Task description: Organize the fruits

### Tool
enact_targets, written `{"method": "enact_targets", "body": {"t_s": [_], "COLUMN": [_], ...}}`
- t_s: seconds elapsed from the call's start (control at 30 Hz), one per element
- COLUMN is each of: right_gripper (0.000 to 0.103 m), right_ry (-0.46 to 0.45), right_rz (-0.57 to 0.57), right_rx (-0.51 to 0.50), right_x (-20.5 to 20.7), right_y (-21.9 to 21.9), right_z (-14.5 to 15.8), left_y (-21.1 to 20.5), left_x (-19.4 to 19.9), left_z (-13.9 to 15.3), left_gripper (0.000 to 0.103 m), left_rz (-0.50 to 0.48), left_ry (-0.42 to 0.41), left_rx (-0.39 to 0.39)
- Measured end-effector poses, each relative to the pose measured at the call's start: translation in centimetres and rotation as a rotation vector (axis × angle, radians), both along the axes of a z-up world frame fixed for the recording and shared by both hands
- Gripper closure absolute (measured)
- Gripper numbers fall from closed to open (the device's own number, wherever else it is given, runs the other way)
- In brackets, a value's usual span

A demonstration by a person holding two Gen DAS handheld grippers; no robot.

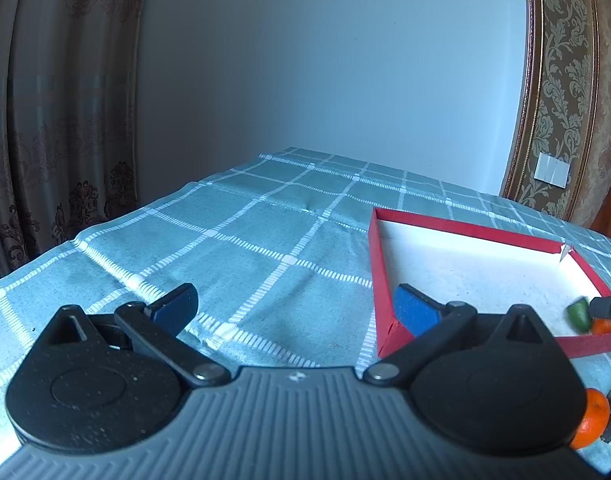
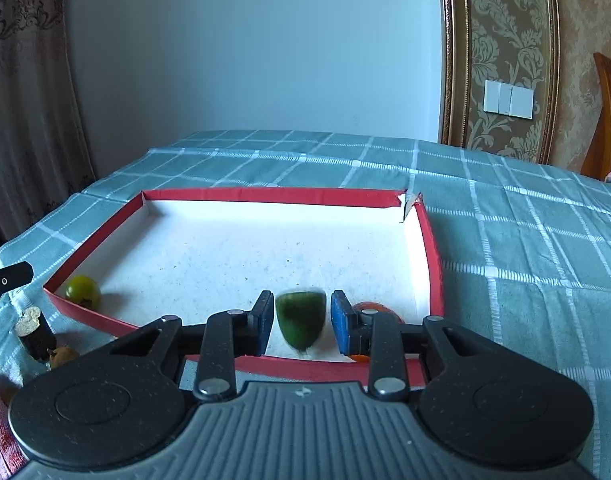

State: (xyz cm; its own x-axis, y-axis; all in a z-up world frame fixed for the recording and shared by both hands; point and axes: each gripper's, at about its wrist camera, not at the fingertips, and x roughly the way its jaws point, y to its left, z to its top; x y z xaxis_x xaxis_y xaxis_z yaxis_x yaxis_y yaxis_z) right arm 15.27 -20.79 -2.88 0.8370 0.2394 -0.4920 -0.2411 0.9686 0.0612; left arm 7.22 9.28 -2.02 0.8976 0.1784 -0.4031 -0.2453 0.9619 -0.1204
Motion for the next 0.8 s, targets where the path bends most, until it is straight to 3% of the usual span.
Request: {"method": "enact_targets", "body": {"t_s": [0.07, 0.13, 0.2, 0.43, 0.67, 0.8], "right_gripper": [0.062, 0.032, 0.024, 0.024, 0.024, 0.024], "right_ry": [-0.013, -0.058, -0.107, -0.154, -0.101, -0.076], "right_rz": [-0.021, -0.053, -0.086, -0.231, -0.312, -0.317], "right_rx": [0.03, 0.092, 0.159, 0.277, 0.403, 0.42], "right_x": [-1.1, -3.2, -5.7, -11.2, -10.5, -10.3], "right_y": [-0.6, -1.9, -3.4, -8.3, -10.9, -11.2], "right_z": [0.4, 0.8, 0.7, -1.5, -3.5, -3.9], "left_y": [0.0, 0.1, 0.2, 0.1, -0.8, -2.0], "left_x": [0.0, 0.0, 0.0, -0.2, -1.5, -3.8], "left_z": [0.0, 0.0, 0.0, 0.1, 1.1, 2.4], "left_gripper": [0.0, 0.0, 0.0, 0.0, 0.0, 0.0], "left_rz": [0.003, 0.004, 0.005, 0.011, 0.014, -0.045], "left_ry": [0.001, -0.001, -0.001, -0.011, -0.044, -0.048], "left_rx": [-0.002, -0.007, -0.014, -0.004, 0.05, 0.087]}}
